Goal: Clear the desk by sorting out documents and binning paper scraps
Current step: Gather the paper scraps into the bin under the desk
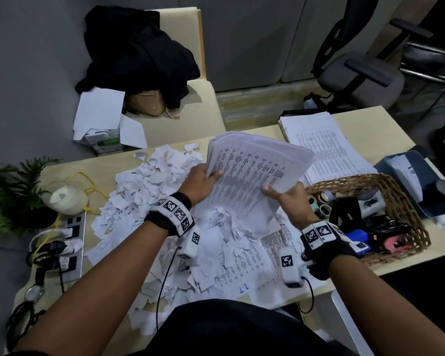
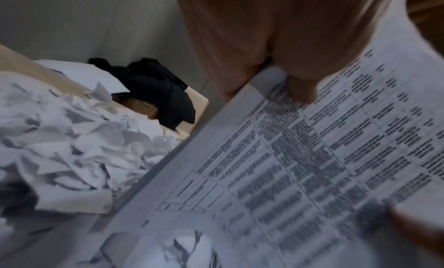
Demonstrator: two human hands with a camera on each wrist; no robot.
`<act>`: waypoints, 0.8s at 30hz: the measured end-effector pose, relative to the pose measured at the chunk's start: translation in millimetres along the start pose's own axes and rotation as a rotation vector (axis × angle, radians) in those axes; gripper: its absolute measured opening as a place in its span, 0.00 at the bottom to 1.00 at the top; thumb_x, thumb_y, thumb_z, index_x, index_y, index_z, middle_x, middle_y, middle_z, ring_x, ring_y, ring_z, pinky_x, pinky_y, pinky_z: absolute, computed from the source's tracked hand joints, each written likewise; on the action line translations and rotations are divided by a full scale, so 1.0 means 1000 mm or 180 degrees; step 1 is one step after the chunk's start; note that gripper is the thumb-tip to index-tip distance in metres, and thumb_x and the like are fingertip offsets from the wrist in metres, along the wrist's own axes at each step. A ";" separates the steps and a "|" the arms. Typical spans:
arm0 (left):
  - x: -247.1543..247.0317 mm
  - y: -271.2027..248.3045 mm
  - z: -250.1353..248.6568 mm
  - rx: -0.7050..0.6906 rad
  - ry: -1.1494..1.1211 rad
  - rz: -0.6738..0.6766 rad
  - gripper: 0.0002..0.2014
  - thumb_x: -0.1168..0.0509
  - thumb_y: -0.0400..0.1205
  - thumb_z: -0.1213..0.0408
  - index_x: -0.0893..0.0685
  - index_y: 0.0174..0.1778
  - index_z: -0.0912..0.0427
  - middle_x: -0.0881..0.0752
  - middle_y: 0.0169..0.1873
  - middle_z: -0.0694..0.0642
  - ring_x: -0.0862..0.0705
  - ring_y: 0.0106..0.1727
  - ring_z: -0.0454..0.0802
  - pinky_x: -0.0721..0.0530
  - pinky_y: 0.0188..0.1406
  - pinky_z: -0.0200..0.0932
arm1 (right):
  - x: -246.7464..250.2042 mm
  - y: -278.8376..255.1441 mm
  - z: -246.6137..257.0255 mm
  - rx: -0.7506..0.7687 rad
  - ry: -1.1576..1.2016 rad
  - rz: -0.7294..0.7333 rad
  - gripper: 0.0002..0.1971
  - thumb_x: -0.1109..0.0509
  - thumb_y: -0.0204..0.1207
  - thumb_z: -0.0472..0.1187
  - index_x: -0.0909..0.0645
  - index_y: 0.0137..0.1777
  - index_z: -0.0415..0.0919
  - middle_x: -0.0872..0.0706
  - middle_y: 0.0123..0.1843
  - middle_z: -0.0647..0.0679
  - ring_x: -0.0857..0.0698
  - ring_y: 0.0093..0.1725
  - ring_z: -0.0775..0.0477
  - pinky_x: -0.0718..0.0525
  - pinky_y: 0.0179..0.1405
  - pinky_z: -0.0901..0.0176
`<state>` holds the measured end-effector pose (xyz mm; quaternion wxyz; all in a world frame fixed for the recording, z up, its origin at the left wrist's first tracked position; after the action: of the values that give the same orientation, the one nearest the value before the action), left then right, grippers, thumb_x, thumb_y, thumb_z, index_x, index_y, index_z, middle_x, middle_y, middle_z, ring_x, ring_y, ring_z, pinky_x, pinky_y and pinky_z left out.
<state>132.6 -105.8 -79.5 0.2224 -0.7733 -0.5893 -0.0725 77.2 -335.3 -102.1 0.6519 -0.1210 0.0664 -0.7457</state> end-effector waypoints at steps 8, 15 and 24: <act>0.063 -0.003 0.019 0.0005 -0.0320 -0.0942 0.15 0.36 0.85 0.60 0.17 0.63 0.65 0.15 0.50 0.55 0.17 0.51 0.50 0.21 0.46 0.36 | 0.005 -0.015 -0.099 -0.1299 -0.2969 0.0590 0.05 0.30 0.73 0.35 0.13 0.45 0.34 0.14 0.38 0.41 0.18 0.39 0.47 0.20 0.36 0.63; 0.079 -0.011 0.096 0.0692 -0.0674 -0.1129 0.18 0.34 0.84 0.62 0.21 0.68 0.66 0.15 0.57 0.57 0.17 0.59 0.55 0.21 0.61 0.47 | -0.019 -0.023 -0.148 -0.2126 -0.2495 0.0861 0.12 0.22 0.62 0.39 0.20 0.40 0.33 0.18 0.37 0.39 0.15 0.37 0.42 0.24 0.24 0.63; 0.054 -0.029 0.167 0.1022 0.0191 -0.0821 0.17 0.34 0.84 0.58 0.18 0.63 0.67 0.15 0.50 0.63 0.14 0.53 0.61 0.18 0.52 0.49 | -0.052 -0.026 -0.134 -0.1921 -0.3105 0.0775 0.23 0.33 0.72 0.44 0.23 0.66 0.34 0.19 0.64 0.38 0.19 0.62 0.37 0.24 0.58 0.55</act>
<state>96.2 19.5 -200.7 0.3491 -0.6435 -0.6806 -0.0286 22.6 -287.9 -229.3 0.6247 -0.6220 -0.0185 -0.4717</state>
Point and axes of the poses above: each hand's wrist, its own y-axis towards the middle knuckle, its own x-axis out of the back of the hand, z = x × y, the point moved 6 cm from there along y, towards the middle knuckle
